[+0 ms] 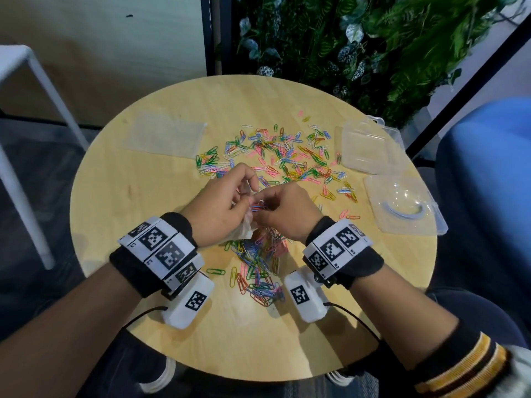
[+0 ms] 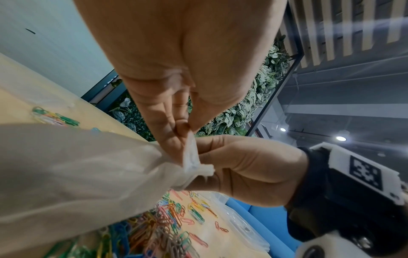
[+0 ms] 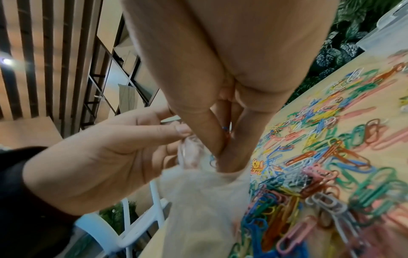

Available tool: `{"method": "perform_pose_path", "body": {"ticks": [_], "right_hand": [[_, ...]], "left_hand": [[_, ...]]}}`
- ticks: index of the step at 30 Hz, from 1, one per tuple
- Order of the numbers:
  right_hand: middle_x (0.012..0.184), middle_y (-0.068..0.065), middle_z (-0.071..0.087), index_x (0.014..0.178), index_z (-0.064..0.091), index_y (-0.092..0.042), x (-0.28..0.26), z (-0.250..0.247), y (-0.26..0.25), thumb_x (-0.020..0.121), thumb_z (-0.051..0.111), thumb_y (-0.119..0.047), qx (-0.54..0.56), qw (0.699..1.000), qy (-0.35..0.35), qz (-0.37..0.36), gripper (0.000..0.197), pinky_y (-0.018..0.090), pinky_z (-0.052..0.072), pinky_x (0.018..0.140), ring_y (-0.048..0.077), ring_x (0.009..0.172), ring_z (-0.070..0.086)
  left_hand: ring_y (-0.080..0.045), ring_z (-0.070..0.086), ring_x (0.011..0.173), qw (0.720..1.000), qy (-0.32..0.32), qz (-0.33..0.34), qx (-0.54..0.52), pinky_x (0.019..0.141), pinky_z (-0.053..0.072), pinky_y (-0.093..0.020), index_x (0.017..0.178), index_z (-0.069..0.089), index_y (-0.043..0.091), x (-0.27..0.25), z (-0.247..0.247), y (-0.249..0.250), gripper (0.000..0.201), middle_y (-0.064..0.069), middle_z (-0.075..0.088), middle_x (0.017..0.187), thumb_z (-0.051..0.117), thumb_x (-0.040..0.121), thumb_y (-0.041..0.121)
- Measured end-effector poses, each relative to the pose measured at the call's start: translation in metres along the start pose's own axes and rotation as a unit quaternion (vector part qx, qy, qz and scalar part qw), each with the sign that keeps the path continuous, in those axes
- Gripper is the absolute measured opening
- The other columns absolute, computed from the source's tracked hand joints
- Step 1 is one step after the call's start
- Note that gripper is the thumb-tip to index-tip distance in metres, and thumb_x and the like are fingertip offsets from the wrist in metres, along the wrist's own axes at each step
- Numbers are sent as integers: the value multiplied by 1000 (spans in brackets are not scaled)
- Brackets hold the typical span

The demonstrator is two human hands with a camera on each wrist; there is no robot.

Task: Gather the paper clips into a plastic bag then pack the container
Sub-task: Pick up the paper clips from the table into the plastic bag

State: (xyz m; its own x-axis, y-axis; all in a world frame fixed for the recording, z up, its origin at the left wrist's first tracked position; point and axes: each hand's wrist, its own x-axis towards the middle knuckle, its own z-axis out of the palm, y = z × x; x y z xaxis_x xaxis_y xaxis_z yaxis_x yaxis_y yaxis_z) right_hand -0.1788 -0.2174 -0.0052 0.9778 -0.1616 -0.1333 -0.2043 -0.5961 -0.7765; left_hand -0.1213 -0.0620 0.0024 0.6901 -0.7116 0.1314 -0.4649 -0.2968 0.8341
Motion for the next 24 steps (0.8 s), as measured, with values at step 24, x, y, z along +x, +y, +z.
{"method": "perform_pose_path", "body": {"ticks": [24], "right_hand": [[87, 1, 68, 77, 77, -14, -11, -9, -17, 70, 55, 8, -106, 948, 23, -299, 32, 21, 47, 70, 16, 78, 62]], "left_hand": [[-23, 64, 64, 999, 15, -32, 27, 63, 53, -34, 105, 52, 21, 1, -38, -3, 26, -15, 54, 88, 47, 96, -2]]}}
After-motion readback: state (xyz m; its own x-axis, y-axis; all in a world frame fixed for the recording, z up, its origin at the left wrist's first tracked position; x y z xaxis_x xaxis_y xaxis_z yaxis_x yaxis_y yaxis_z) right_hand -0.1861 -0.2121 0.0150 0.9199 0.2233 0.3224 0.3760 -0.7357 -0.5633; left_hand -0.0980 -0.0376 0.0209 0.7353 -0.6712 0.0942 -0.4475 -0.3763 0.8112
